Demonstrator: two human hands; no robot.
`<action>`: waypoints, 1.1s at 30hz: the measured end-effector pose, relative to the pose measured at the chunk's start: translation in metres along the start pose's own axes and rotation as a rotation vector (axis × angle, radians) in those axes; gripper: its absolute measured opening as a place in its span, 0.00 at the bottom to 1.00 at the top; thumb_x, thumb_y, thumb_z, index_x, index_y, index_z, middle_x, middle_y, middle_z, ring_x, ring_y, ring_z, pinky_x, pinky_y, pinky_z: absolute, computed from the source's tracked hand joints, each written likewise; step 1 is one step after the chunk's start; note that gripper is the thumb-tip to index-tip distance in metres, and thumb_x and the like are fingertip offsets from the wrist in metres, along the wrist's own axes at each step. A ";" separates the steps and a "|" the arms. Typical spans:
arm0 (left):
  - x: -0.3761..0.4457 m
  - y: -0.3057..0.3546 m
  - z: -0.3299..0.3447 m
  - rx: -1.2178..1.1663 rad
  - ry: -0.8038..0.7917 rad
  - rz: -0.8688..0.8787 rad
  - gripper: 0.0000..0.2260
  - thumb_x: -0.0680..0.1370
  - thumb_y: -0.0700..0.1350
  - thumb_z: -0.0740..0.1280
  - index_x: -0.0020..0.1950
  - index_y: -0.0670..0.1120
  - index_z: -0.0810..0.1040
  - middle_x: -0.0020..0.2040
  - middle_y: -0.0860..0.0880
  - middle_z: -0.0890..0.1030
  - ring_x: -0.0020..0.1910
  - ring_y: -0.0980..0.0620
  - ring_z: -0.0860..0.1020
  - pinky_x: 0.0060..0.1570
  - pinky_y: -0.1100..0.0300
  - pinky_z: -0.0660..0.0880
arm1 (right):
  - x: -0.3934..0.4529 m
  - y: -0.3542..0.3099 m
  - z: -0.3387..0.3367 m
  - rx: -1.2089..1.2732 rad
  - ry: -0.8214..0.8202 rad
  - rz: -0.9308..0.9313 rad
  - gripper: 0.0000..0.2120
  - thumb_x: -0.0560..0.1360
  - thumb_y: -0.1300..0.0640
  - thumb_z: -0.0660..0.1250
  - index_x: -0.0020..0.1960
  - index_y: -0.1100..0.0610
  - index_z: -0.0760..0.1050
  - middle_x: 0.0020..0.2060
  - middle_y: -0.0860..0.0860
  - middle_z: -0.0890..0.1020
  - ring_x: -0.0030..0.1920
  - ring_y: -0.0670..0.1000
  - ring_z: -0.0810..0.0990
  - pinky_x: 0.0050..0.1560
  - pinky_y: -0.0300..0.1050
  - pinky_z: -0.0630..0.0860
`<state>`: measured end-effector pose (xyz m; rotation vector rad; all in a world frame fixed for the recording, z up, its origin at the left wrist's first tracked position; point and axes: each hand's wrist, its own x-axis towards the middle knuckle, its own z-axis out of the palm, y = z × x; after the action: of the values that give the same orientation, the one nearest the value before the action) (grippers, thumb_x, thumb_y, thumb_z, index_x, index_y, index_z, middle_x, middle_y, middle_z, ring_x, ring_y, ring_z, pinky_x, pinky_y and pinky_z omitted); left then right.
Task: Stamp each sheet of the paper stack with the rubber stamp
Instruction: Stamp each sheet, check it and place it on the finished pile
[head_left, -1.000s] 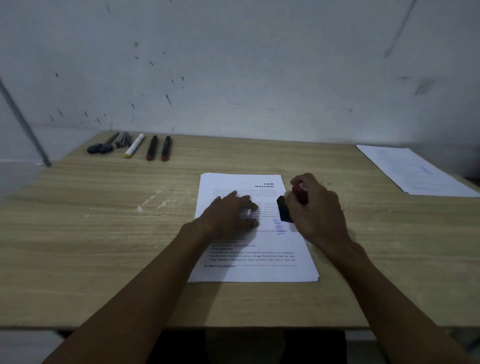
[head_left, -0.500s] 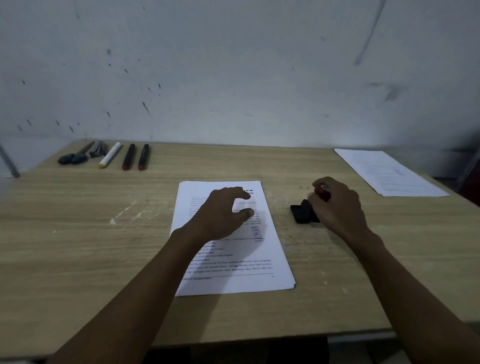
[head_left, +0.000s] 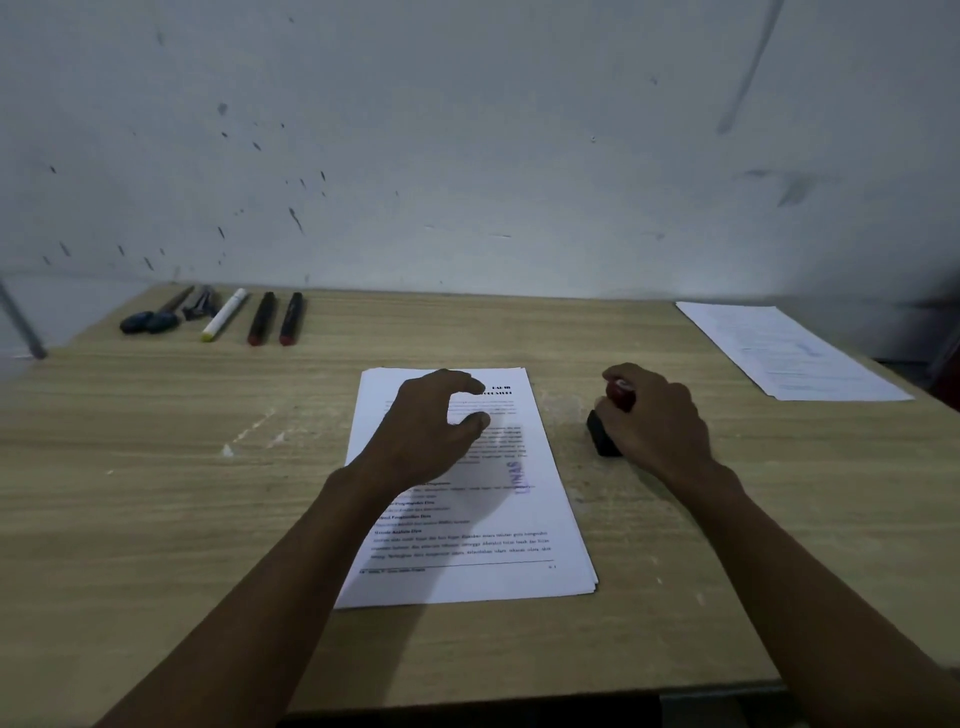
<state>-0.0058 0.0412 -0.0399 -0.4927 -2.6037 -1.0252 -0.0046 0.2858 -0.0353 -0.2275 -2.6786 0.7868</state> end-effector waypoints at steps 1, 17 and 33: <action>0.000 -0.001 0.000 0.002 0.003 0.000 0.15 0.75 0.46 0.71 0.61 0.47 0.79 0.63 0.52 0.78 0.65 0.54 0.73 0.59 0.73 0.58 | 0.000 0.000 0.000 -0.009 0.001 0.002 0.19 0.74 0.51 0.67 0.65 0.45 0.75 0.59 0.52 0.80 0.57 0.57 0.78 0.55 0.51 0.76; -0.011 -0.017 -0.003 -0.047 0.107 -0.080 0.13 0.74 0.44 0.72 0.58 0.46 0.80 0.57 0.50 0.81 0.56 0.52 0.77 0.57 0.55 0.73 | -0.018 -0.004 -0.003 0.015 0.099 0.064 0.33 0.72 0.45 0.72 0.71 0.50 0.61 0.50 0.55 0.80 0.55 0.60 0.78 0.52 0.53 0.74; -0.048 -0.026 -0.019 0.379 -0.009 -0.626 0.23 0.75 0.59 0.66 0.60 0.42 0.73 0.64 0.42 0.67 0.65 0.39 0.66 0.61 0.47 0.66 | -0.086 -0.038 0.036 -0.051 -0.085 0.048 0.21 0.67 0.38 0.74 0.41 0.54 0.73 0.39 0.46 0.77 0.41 0.50 0.78 0.35 0.43 0.69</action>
<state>0.0290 0.0005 -0.0612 0.4340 -2.9252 -0.6377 0.0602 0.2159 -0.0665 -0.2781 -2.7850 0.7588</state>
